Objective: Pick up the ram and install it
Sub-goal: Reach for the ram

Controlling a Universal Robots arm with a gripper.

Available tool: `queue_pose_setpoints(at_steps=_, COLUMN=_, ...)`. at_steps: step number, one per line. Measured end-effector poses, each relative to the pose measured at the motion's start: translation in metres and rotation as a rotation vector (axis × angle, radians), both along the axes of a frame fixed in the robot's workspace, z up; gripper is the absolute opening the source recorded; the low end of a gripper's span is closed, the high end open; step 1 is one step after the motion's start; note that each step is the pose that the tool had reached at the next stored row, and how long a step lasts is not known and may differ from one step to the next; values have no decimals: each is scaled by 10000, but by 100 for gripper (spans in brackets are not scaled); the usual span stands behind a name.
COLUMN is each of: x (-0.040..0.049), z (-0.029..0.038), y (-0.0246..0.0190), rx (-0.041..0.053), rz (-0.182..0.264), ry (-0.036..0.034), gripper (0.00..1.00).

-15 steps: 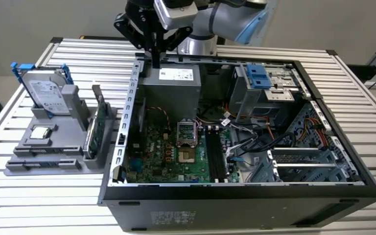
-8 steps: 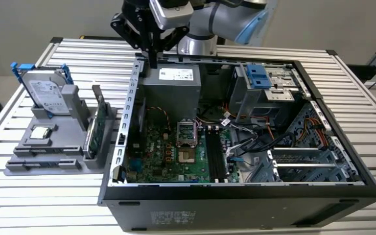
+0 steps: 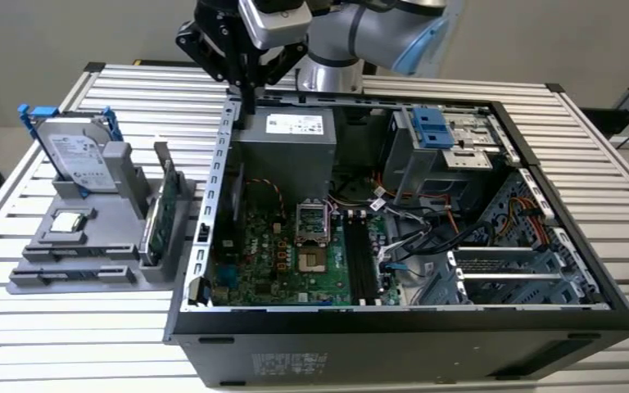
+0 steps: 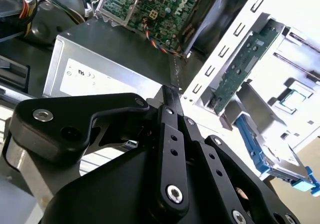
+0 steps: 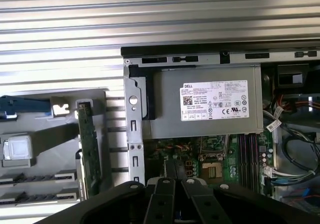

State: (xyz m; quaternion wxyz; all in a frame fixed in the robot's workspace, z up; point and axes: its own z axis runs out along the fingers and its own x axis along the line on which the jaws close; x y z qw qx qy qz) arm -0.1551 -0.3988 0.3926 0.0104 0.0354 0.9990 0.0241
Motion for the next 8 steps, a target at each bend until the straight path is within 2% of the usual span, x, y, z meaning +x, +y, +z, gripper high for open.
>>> queue_pose_setpoints(at_steps=8, x=-82, z=0, y=0, rx=-1, rz=0, ry=1, gripper=0)
